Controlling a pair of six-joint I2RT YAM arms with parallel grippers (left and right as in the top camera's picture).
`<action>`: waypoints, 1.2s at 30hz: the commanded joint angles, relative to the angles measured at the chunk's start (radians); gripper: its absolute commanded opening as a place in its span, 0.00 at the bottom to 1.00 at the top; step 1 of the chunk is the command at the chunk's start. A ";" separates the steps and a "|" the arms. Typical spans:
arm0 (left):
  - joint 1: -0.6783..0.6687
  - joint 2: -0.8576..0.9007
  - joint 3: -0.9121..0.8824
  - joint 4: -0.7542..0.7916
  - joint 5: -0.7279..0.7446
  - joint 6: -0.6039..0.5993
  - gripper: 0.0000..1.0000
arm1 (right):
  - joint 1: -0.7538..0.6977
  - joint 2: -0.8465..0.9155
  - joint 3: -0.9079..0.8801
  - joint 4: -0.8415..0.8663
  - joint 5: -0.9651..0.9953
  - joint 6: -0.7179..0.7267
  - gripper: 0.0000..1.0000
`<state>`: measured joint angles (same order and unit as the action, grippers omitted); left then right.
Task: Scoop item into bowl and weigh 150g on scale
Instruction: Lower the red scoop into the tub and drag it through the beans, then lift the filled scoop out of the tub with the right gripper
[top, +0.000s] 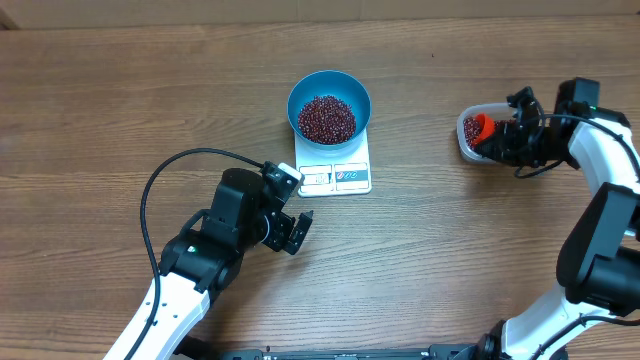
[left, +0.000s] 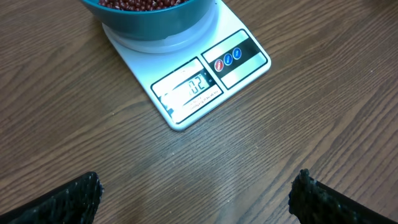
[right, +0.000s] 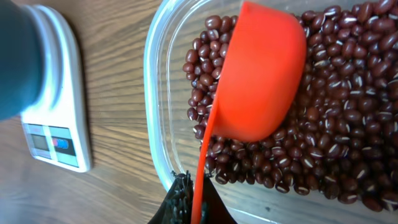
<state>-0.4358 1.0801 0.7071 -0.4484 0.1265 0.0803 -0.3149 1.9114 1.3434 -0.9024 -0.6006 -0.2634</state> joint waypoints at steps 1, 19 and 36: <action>0.004 0.005 -0.003 0.001 -0.006 -0.009 0.99 | -0.036 0.013 -0.006 -0.034 -0.146 0.001 0.04; 0.003 0.005 -0.003 0.001 -0.006 -0.009 0.99 | -0.212 0.013 -0.006 -0.042 -0.380 0.047 0.04; 0.003 0.005 -0.003 0.001 -0.006 -0.009 1.00 | -0.159 -0.104 -0.005 -0.126 -0.554 -0.052 0.04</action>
<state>-0.4358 1.0801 0.7071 -0.4484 0.1265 0.0803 -0.5175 1.8915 1.3403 -1.0233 -1.1091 -0.2924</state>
